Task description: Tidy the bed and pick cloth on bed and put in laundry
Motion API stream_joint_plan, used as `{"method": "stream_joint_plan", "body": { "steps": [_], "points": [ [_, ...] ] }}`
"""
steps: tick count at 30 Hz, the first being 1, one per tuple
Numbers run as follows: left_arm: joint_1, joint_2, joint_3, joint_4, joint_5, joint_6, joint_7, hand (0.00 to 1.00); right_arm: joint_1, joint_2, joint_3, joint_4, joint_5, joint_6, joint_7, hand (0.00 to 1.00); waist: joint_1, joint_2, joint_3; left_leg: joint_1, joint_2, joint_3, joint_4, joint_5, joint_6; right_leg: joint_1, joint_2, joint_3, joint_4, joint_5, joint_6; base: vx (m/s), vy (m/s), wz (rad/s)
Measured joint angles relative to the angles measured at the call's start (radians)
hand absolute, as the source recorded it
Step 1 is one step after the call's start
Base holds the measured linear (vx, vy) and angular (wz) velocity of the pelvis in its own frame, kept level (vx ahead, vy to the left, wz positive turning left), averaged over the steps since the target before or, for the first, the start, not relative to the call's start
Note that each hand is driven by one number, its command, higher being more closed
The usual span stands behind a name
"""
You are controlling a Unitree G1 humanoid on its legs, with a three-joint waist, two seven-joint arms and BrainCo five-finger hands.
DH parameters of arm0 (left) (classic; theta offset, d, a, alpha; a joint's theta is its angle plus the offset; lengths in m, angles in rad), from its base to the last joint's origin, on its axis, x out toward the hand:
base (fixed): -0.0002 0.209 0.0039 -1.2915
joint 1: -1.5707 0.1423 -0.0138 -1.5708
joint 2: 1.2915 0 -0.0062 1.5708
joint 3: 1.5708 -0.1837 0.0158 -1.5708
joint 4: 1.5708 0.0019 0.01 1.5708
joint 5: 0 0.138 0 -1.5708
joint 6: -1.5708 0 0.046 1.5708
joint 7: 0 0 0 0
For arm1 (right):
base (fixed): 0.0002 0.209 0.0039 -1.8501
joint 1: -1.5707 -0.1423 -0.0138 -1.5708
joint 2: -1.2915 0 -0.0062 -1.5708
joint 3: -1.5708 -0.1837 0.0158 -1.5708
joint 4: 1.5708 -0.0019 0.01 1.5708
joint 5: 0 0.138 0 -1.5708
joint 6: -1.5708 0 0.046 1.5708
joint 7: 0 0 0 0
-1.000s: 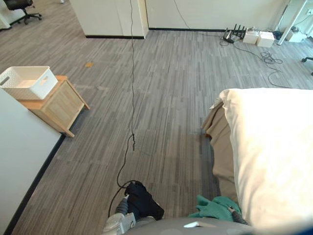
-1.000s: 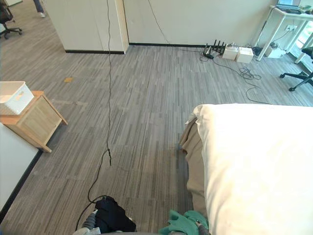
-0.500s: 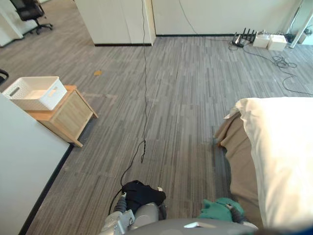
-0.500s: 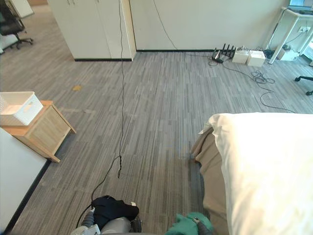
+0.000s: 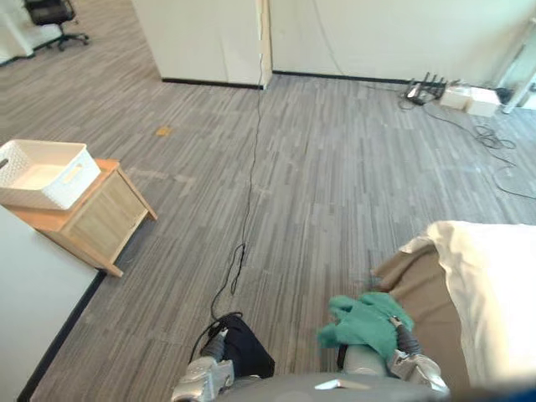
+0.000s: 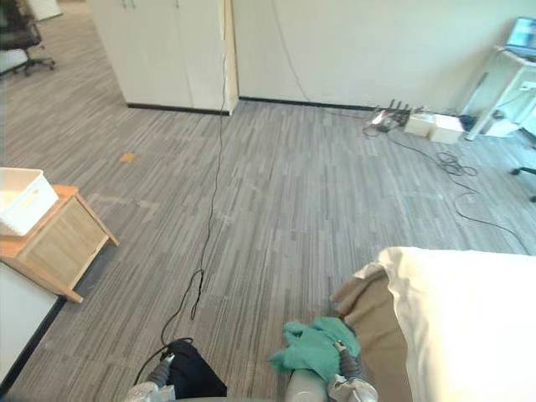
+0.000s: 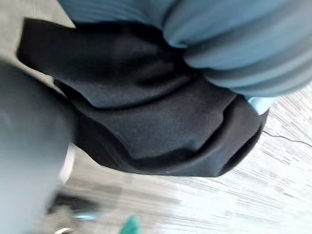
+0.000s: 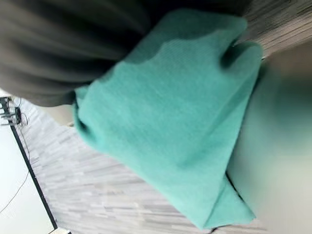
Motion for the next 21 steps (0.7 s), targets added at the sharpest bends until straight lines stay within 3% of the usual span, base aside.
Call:
{"method": "stream_joint_plan", "body": {
  "steps": [1,2,3,4,5,6,7,8,9,11,12,14,16,17,18,19,20,21],
  "points": [
    [-0.001,0.001,0.001,-0.001,0.001,-0.005,-0.002,1.0,-0.003,0.002,0.013,-0.002,0.0,0.002,0.001,1.0,-0.001,-0.008,0.005,0.027,0.015,-0.008,-0.006,-0.008,-0.015,-0.001,0.008,0.025,-0.072,0.053,0.0,0.73,-0.42,0.5],
    [-0.004,-0.009,0.003,0.007,0.001,-0.008,-0.002,1.0,-0.01,0.001,0.018,-0.003,0.0,0.002,0.0,1.0,-0.008,0.003,0.013,0.063,0.039,-0.022,-0.001,-0.021,-0.035,-0.015,0.018,0.036,0.009,0.106,-0.075,0.5,-0.289,0.18],
    [-0.004,-0.021,0.001,0.007,0.001,-0.008,-0.005,1.0,-0.018,-0.01,0.018,-0.002,0.0,0.004,-0.002,1.0,-0.007,0.008,0.008,0.067,0.055,-0.023,0.006,-0.009,-0.037,-0.031,0.018,0.036,0.073,0.059,-0.074,0.6,-0.368,0.2],
    [-0.005,-0.038,-0.001,0.007,0.0,-0.008,-0.009,1.0,-0.031,-0.01,0.018,-0.003,0.001,0.001,-0.009,1.0,-0.005,0.001,0.012,0.065,0.053,-0.047,0.03,0.031,-0.046,-0.063,-0.003,0.044,0.19,-0.048,-0.084,0.59,-0.381,0.22],
    [-0.003,-0.057,-0.002,0.004,-0.003,0.002,-0.007,1.0,-0.038,-0.014,0.017,-0.003,0.003,0.001,-0.02,1.0,-0.019,0.011,0.012,0.052,0.073,-0.079,0.08,0.058,-0.042,-0.064,-0.001,0.03,0.255,-0.129,-0.096,0.58,-0.404,0.26],
    [-0.002,-0.064,0.001,0.003,-0.006,0.011,-0.006,1.0,-0.04,-0.015,0.016,-0.002,0.003,0.002,-0.027,1.0,-0.021,0.025,0.008,0.037,0.091,-0.096,0.129,0.072,-0.038,-0.055,0.012,0.017,0.269,-0.162,-0.105,0.61,-0.42,0.14],
    [0.001,-0.068,0.013,-0.004,-0.036,0.036,0.004,1.0,-0.042,-0.013,0.016,0.001,-0.001,0.003,-0.04,1.0,-0.02,0.044,0.009,-0.011,0.122,-0.129,0.264,0.137,-0.036,-0.014,0.05,0.0,0.271,-0.214,-0.119,0.61,-0.412,-0.02],
    [0.007,-0.07,0.046,-0.009,-0.063,0.049,0.017,1.0,-0.041,-0.009,0.019,0.011,-0.006,0.005,-0.042,1.0,-0.016,0.045,0.015,-0.071,0.142,-0.161,0.417,0.23,-0.041,0.035,0.085,-0.008,0.248,-0.244,-0.126,0.72,-0.465,-0.16],
    [0.02,-0.072,0.086,-0.027,-0.098,0.053,0.026,1.0,-0.041,-0.005,0.027,0.018,-0.036,0.011,-0.042,1.0,-0.003,0.064,0.021,-0.169,0.162,-0.192,0.657,0.285,-0.078,0.118,0.14,-0.013,0.193,-0.262,-0.136,0.57,-0.349,-0.23],
    [0.044,-0.073,0.142,-0.062,-0.113,0.023,0.037,1.0,-0.026,-0.003,0.033,0.029,-0.101,0.017,-0.04,1.0,0.008,0.065,0.029,-0.318,0.153,-0.191,0.918,0.241,-0.082,0.268,0.185,-0.037,0.087,-0.27,-0.144,0.54,-0.237,-0.16],
    [0.049,-0.074,0.156,-0.091,-0.114,-0.005,0.042,1.0,-0.02,-0.002,0.034,0.04,-0.145,0.021,-0.04,1.0,0.029,0.047,0.034,-0.406,0.11,-0.158,0.962,0.205,-0.075,0.353,0.188,-0.049,0.011,-0.271,-0.142,0.59,-0.216,-0.01],
    [0.048,-0.079,0.158,-0.118,-0.114,-0.034,0.042,1.0,-0.017,-0.001,0.047,0.049,-0.184,0.023,-0.037,1.0,0.054,0.037,0.036,-0.506,0.067,-0.077,0.919,0.166,-0.072,0.451,0.193,-0.064,-0.088,-0.261,-0.127,0.48,-0.139,0.02],
    [0.046,-0.078,0.162,-0.125,-0.118,-0.044,0.055,1.0,-0.019,0.011,0.054,0.053,-0.234,0.023,-0.034,1.0,0.06,0.026,0.044,-0.555,0.024,0.108,0.672,0.129,-0.036,0.578,0.195,-0.093,-0.206,-0.248,-0.098,0.59,-0.077,0.11],
    [0.047,-0.075,0.162,-0.121,-0.118,-0.038,0.065,1.0,-0.015,0.016,0.053,0.054,-0.244,0.023,-0.033,1.0,0.056,0.023,0.045,-0.543,-0.003,0.208,0.514,0.139,-0.008,0.63,0.196,-0.12,-0.239,-0.252,-0.081,0.66,-0.062,0.37],
    [0.046,-0.071,0.16,-0.114,-0.108,-0.029,0.067,1.0,-0.012,0.018,0.045,0.052,-0.247,0.022,-0.033,1.0,0.054,0.025,0.044,-0.524,-0.048,0.339,0.302,0.21,0.082,0.684,0.206,-0.159,-0.262,-0.266,-0.048,0.68,-0.039,0.7],
    [0.046,-0.073,0.152,-0.103,-0.086,-0.019,0.065,1.0,-0.006,0.02,0.025,0.052,-0.248,0.021,-0.034,1.0,0.053,0.038,0.036,-0.506,-0.095,0.459,0.116,0.345,0.246,0.722,0.227,-0.194,-0.25,-0.287,-0.01,0.67,-0.012,0.6],
    [0.046,-0.073,0.152,-0.102,-0.085,-0.018,0.064,1.0,-0.006,0.02,0.024,0.052,-0.248,0.021,-0.034,1.0,0.053,0.038,0.035,-0.505,-0.097,0.461,0.114,0.345,0.252,0.723,0.228,-0.195,-0.249,-0.288,-0.009,0.67,0.009,1.27],
    [0.014,-0.036,0.151,-0.076,-0.059,0.007,0.058,1.0,-0.011,0.055,0.008,0.07,-0.246,0.013,-0.039,1.0,0.056,-0.036,0.016,-0.482,-0.176,0.504,0.039,0.305,0.339,0.749,0.199,-0.216,-0.218,-0.291,0.03,0.63,-0.011,1.13]
  ]
}}
